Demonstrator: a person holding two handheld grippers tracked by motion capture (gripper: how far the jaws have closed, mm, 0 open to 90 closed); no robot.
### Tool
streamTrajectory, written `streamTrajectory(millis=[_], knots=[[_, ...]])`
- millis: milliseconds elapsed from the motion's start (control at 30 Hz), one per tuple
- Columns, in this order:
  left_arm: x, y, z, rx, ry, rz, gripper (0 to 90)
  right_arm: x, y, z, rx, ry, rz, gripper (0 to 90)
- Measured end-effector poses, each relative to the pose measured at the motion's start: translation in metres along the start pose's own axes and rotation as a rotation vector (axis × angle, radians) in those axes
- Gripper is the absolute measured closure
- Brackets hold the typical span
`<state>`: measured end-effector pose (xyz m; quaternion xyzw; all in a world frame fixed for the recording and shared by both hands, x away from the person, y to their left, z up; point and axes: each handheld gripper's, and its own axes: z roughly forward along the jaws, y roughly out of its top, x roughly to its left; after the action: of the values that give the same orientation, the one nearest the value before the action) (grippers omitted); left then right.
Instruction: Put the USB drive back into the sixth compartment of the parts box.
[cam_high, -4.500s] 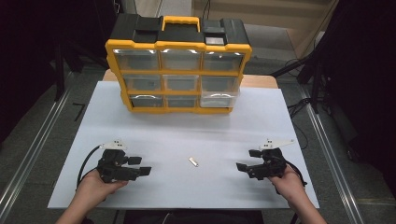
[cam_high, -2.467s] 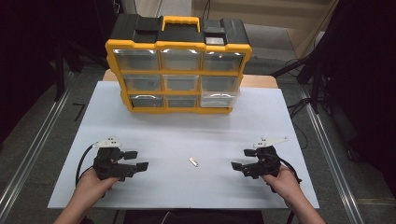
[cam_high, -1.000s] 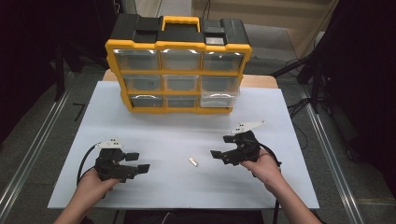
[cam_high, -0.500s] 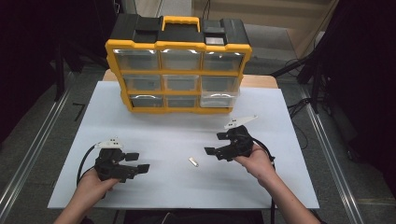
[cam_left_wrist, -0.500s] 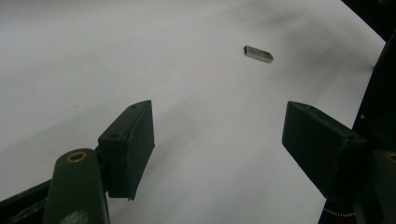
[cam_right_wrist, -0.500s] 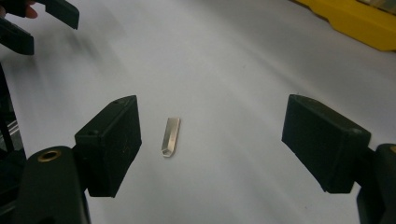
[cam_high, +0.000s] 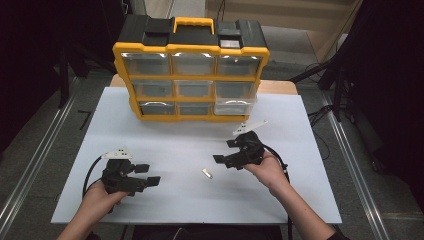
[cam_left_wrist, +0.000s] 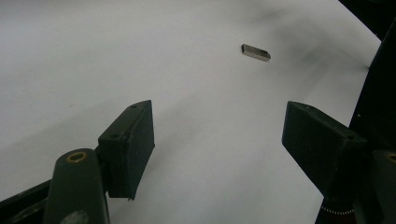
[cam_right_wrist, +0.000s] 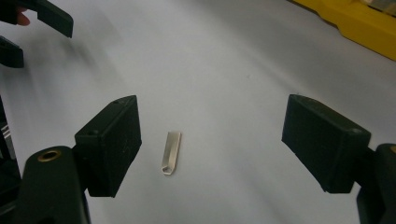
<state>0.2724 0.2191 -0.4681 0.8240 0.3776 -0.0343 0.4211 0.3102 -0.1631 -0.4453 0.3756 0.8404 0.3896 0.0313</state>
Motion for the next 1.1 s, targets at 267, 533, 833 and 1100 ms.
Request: streamTrajectory(millis=[267, 533, 833, 1100], knots=[[0.001, 0.0, 0.0, -0.002, -0.007, -0.003, 26.6, 0.005, 0.011, 0.011, -0.008, 0.01, 0.023, 17.8], [0.0, 0.0, -0.001, 0.0, -0.009, -0.003, 26.6, 0.009, 0.014, 0.019, 0.003, 0.025, 0.027, 17.7], [0.0, 0.0, -0.001, 0.0, -0.017, -0.002, 26.6, 0.013, 0.008, 0.028, 0.017, 0.03, 0.017, 17.8], [-0.001, 0.0, -0.001, 0.001, -0.013, 0.002, 26.7, 0.014, 0.002, 0.035, 0.048, 0.025, 0.012, 18.2]])
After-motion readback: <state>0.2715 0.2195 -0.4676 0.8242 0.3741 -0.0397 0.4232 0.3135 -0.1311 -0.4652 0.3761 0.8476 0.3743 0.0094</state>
